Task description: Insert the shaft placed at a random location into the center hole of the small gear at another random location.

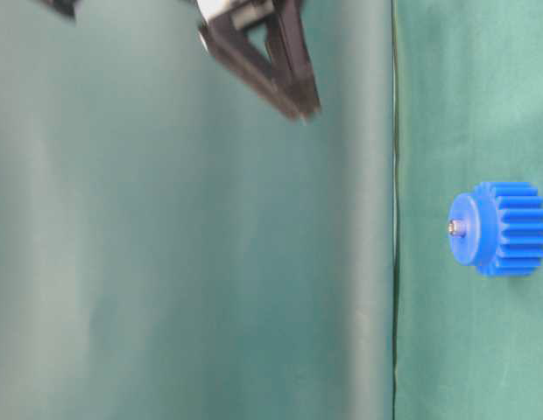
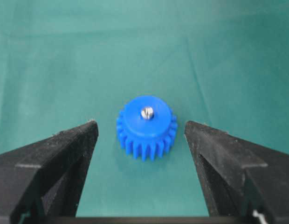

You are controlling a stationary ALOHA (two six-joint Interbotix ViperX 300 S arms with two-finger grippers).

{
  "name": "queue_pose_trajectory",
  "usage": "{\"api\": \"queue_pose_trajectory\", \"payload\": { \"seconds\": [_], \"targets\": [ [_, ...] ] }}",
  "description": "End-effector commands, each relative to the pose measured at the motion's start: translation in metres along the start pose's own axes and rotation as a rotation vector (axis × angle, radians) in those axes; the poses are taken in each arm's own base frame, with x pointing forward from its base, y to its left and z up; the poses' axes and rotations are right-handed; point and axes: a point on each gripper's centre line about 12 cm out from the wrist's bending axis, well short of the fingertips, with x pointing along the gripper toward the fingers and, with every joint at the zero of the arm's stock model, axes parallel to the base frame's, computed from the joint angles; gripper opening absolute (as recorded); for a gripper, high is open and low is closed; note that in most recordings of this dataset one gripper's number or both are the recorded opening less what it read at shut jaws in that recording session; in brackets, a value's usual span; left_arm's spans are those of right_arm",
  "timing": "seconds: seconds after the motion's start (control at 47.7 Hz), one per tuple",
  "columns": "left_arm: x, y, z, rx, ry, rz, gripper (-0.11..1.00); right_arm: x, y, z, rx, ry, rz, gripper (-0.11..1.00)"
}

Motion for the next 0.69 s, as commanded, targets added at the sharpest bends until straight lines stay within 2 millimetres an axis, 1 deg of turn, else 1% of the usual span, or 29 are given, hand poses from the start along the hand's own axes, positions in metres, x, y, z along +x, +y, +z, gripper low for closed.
{"api": "queue_pose_trajectory", "payload": {
  "seconds": [0.0, 0.147, 0.314, 0.44, 0.671],
  "targets": [
    [0.001, 0.0, 0.003, -0.002, -0.009, 0.001, 0.0, -0.019, 0.001, 0.005, 0.009, -0.04, 0.011, 0.79],
    [0.001, 0.0, 0.003, -0.003, -0.006, 0.002, 0.0, -0.046, 0.001, 0.003, 0.015, -0.042, 0.026, 0.79],
    [0.001, 0.0, 0.002, -0.003, -0.006, 0.002, 0.0, -0.063, 0.002, 0.002, 0.016, -0.039, 0.039, 0.78],
    [0.001, 0.0, 0.003, -0.003, -0.008, 0.002, 0.0, -0.065, 0.002, 0.002, 0.016, -0.036, 0.041, 0.79],
    [0.001, 0.0, 0.002, 0.0, -0.006, 0.001, 0.0, -0.058, 0.002, -0.002, 0.014, -0.015, 0.036, 0.78]
  ]
}}
